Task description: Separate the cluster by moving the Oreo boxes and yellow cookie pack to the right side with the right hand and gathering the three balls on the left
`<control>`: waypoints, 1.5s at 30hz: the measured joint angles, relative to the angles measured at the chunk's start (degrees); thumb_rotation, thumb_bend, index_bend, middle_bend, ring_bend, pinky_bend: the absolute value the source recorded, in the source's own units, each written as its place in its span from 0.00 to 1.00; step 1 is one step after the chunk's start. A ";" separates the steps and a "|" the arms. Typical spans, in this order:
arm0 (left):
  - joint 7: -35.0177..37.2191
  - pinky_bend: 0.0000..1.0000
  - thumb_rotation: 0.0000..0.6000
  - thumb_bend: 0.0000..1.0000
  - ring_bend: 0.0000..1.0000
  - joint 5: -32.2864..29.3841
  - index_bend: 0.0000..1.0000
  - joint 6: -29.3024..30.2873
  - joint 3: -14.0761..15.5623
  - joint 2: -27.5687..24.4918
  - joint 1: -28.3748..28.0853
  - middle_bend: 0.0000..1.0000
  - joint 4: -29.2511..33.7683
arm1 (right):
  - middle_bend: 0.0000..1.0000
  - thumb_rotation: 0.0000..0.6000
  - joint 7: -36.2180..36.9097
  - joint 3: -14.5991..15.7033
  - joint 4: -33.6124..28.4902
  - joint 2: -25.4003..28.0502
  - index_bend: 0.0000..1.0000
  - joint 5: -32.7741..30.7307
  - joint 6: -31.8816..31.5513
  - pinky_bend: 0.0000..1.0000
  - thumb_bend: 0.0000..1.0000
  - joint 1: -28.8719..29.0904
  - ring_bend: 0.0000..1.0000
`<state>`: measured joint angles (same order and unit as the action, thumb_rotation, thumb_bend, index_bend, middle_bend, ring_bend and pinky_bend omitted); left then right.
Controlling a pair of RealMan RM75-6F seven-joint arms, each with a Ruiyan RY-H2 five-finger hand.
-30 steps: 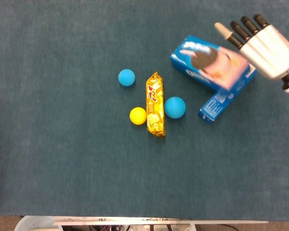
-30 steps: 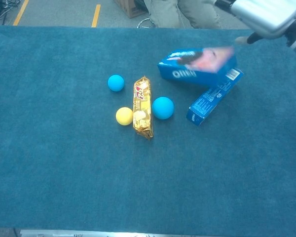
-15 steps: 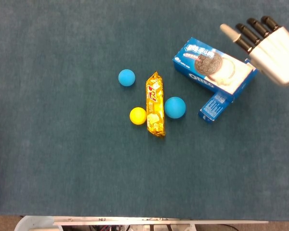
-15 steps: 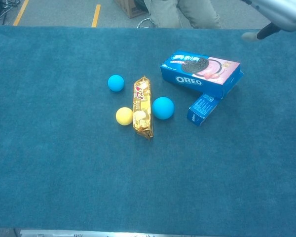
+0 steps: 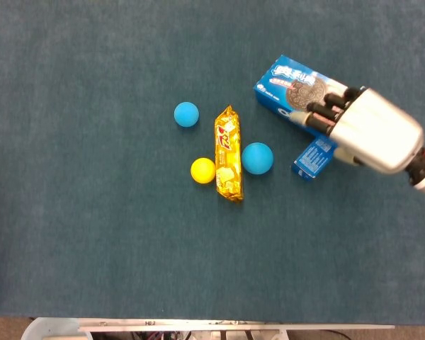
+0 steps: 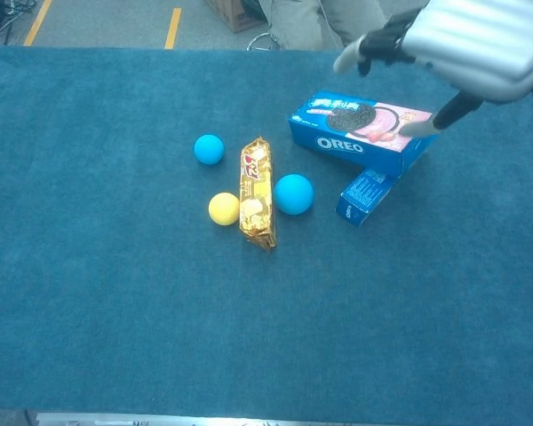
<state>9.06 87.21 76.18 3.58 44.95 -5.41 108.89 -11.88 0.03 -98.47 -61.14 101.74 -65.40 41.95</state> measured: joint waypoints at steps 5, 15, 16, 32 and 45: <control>0.47 0.10 1.00 0.33 0.11 0.86 0.17 0.40 0.52 -0.21 0.44 0.16 -0.09 | 0.44 1.00 -0.69 0.76 -4.63 0.65 0.28 -0.51 6.65 0.68 0.01 1.65 0.46; 2.68 0.10 1.00 0.33 0.11 2.02 0.17 0.82 1.42 0.09 1.16 0.16 -1.92 | 0.44 1.00 -7.50 0.42 -8.16 -3.14 0.28 -7.50 15.76 0.68 0.00 3.37 0.46; 2.97 0.10 1.00 0.33 0.11 2.09 0.17 0.85 1.53 0.14 1.25 0.16 -2.20 | 0.44 1.00 -8.24 0.18 -8.14 -3.66 0.28 -8.59 16.15 0.68 0.00 3.39 0.46; 4.92 0.10 1.00 0.33 0.11 2.39 0.17 1.03 1.87 0.49 1.56 0.16 -4.00 | 0.44 1.00 -27.65 -2.94 -5.55 -12.03 0.26 -28.44 19.39 0.45 0.00 4.93 0.38; 5.53 0.10 1.00 0.33 0.11 2.20 0.18 1.37 1.96 0.71 1.91 0.16 -4.89 | 0.34 1.00 -39.77 -2.06 -4.74 -17.15 0.26 -41.78 18.48 0.34 0.00 9.23 0.27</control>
<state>14.59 89.42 77.55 5.54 45.66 -3.50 104.00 -51.65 -2.03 -103.22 -78.29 59.96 -46.91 51.18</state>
